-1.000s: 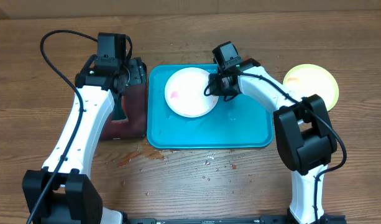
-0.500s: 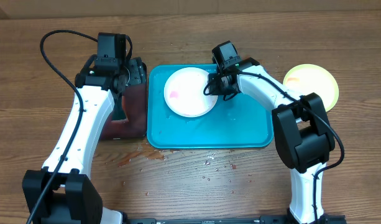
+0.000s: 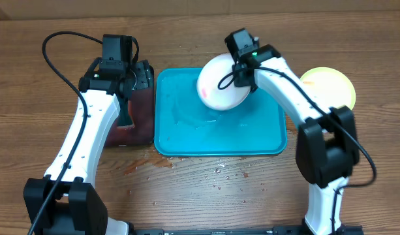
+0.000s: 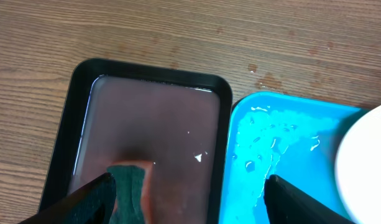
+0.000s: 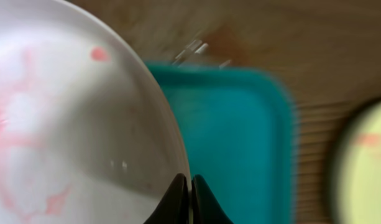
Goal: Clean dirty plates on tray and stack at the side
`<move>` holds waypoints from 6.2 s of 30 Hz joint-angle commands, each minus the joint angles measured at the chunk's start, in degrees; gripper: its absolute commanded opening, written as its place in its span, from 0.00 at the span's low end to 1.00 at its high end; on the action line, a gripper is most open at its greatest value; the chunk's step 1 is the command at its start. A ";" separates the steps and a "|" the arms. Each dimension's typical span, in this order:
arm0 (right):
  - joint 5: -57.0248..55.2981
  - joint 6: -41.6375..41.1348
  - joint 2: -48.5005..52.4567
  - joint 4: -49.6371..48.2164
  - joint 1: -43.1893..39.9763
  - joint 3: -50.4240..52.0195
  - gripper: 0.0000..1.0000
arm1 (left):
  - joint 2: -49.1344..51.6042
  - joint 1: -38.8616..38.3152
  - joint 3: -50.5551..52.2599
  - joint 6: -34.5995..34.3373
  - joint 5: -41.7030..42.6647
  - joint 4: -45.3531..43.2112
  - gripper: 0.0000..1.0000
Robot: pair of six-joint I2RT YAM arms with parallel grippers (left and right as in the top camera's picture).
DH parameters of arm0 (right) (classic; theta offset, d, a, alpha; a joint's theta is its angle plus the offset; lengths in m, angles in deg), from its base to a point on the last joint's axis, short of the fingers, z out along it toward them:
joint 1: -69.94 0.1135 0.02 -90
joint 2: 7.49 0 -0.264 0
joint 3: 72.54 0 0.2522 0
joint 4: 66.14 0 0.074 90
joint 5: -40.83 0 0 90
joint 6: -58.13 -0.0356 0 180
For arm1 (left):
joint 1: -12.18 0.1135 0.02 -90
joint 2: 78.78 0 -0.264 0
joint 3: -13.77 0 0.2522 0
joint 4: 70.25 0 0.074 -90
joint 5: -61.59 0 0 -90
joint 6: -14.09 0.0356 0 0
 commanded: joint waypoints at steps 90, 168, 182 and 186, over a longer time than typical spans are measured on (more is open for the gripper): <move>31.23 11.08 -4.96 -1.77 -46.86 1.42 0.04 | -0.50 -0.39 -0.74 0.09 2.16 -1.62 0.79; 34.29 5.38 -69.92 -17.09 -11.67 47.30 1.00 | -49.53 -47.74 28.13 -5.95 -25.03 -0.26 1.00; 32.83 5.53 -70.07 -17.05 -11.69 49.57 1.00 | -49.07 -47.95 29.09 -2.32 -30.86 -3.19 1.00; 32.83 5.51 -66.90 -17.07 -11.69 49.57 1.00 | -47.28 -47.95 29.09 -2.32 -30.84 -3.17 1.00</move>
